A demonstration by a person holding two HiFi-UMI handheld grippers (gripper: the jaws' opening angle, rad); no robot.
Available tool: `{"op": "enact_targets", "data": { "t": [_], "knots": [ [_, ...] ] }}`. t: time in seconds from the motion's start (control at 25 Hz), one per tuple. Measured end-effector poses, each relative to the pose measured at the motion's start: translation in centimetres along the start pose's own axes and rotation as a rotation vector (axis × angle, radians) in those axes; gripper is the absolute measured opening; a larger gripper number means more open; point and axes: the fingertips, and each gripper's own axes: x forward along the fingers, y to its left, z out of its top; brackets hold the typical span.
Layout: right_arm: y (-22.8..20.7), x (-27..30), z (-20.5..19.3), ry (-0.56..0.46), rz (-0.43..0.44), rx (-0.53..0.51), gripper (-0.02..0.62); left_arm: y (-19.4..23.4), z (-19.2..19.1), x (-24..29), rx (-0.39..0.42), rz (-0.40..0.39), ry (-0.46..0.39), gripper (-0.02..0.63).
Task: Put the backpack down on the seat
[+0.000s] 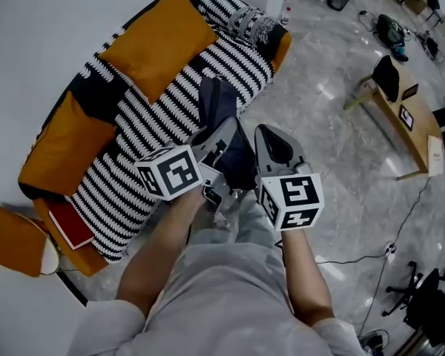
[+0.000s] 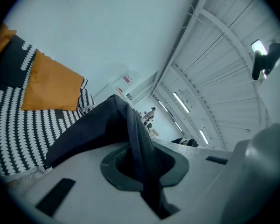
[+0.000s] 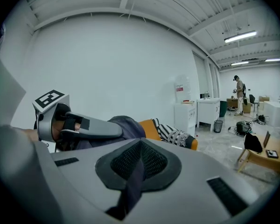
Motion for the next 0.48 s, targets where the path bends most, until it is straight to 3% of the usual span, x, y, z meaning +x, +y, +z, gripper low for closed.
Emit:
{"op": "enact_targets", "data": {
  "t": [0.48],
  "knots": [
    [-8.9,10.3,1.7,0.049,0.11,-0.006,0.002,4.2,3.4,11.5,-0.015,0.047,-0.001,0.027]
  ]
}}
